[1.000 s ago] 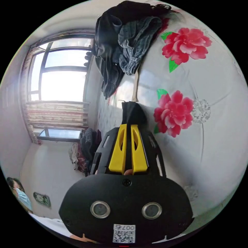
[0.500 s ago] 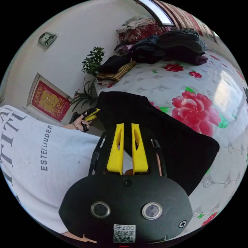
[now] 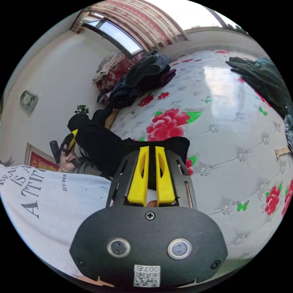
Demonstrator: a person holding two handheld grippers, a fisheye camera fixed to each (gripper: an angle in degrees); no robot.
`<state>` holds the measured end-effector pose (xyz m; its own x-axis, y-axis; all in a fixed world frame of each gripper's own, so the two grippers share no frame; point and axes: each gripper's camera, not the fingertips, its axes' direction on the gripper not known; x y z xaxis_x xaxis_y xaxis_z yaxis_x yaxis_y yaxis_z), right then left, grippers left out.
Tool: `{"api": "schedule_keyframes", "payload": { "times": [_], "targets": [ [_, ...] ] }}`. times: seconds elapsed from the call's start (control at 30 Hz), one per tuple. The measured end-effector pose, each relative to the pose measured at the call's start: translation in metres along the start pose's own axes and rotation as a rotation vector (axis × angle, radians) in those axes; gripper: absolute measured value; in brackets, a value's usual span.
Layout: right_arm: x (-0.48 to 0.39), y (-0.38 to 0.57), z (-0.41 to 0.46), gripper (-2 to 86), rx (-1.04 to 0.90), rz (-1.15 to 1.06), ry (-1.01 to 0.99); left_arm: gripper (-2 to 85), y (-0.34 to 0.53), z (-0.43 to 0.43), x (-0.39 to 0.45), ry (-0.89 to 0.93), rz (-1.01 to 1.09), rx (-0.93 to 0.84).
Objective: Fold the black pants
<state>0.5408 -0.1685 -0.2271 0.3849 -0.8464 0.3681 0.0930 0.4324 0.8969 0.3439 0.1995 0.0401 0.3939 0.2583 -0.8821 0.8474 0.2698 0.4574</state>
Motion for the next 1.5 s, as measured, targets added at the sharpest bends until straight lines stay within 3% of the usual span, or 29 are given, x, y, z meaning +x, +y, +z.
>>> {"api": "schedule_keyframes", "payload": {
  "times": [0.13,0.23,0.3,0.63,0.83,0.97,1.2,1.37,1.5],
  "targets": [
    [0.053,0.021,-0.018,2.5,0.086,0.110,0.017,7.6,0.007,0.155,0.107,0.323,0.348,-0.362],
    [0.093,0.038,-0.014,3.7,0.109,0.204,-0.019,9.8,0.062,0.265,0.125,0.379,0.307,-0.599],
    [0.115,0.048,-0.008,4.4,0.098,0.254,-0.045,10.5,0.085,0.295,0.119,0.338,0.236,-0.677],
    [0.202,0.084,0.053,7.4,-0.052,0.369,-0.117,12.0,0.142,0.249,-0.038,0.057,-0.295,-0.526],
    [0.154,0.057,0.081,8.3,-0.126,0.082,0.003,11.8,0.156,0.292,-0.054,0.031,-0.273,-0.557],
    [0.154,0.051,0.142,7.9,-0.239,0.066,-0.035,11.8,0.166,0.319,-0.073,0.038,-0.289,-0.593],
    [0.100,0.059,0.138,5.5,-0.260,-0.138,0.254,11.7,0.183,0.328,-0.113,0.043,-0.326,-0.596],
    [0.145,0.061,0.172,2.8,-0.332,0.020,0.024,12.1,0.197,0.342,-0.141,0.079,-0.359,-0.607],
    [0.124,0.051,0.121,1.1,-0.076,-0.078,-0.095,12.7,0.196,0.336,-0.155,0.085,-0.330,-0.572]
  ]
}}
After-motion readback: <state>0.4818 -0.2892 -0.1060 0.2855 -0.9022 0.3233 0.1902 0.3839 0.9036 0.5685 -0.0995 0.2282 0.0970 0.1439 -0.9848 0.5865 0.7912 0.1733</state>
